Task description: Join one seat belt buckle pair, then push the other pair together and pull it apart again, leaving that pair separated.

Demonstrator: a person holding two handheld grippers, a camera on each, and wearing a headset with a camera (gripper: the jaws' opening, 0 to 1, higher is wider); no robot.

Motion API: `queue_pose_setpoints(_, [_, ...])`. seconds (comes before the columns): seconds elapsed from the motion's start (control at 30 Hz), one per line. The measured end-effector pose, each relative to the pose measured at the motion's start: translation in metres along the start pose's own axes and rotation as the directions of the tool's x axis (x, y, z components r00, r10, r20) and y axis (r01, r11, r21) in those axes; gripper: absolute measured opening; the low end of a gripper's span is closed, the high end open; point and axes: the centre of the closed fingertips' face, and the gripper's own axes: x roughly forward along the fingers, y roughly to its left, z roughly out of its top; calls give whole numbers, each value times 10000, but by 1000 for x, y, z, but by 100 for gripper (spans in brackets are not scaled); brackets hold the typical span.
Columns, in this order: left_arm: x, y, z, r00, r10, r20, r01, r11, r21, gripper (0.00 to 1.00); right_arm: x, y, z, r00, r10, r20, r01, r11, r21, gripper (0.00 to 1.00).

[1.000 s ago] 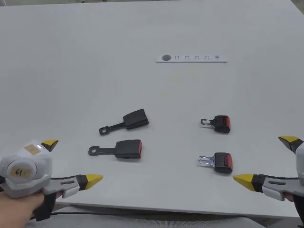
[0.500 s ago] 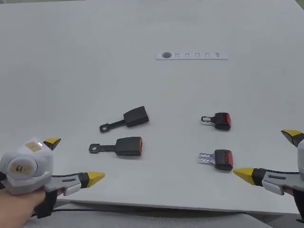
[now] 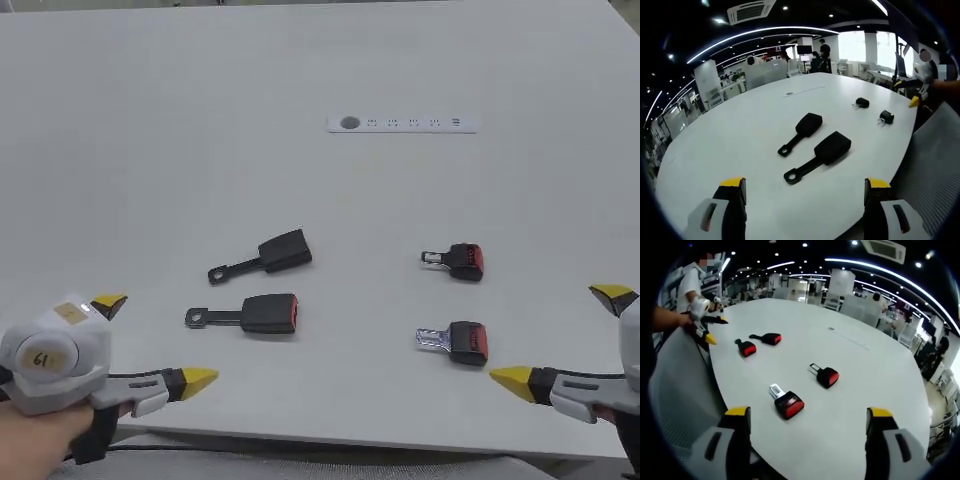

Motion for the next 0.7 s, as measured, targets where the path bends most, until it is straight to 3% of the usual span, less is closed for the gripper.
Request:
queue_pose_setpoints(0.17, [0, -2, -1, 10000, -49, -67, 49, 10000, 74, 100, 0, 0, -1, 10000, 22, -76, -24, 9998, -177, 98])
queue_pose_setpoints(0.43, [0, 0, 1, 9999, 62, -85, -59, 9995, 315, 100, 0, 3, -9, 9988, 300, -392, -306, 9994, -148, 89])
queue_pose_setpoints(0.7, [3, -8, 2, 9992, -295, -280, 314, 9973, 671, 100, 1, 4, -15, 9973, 413, -609, -437, 9983, -391, 85])
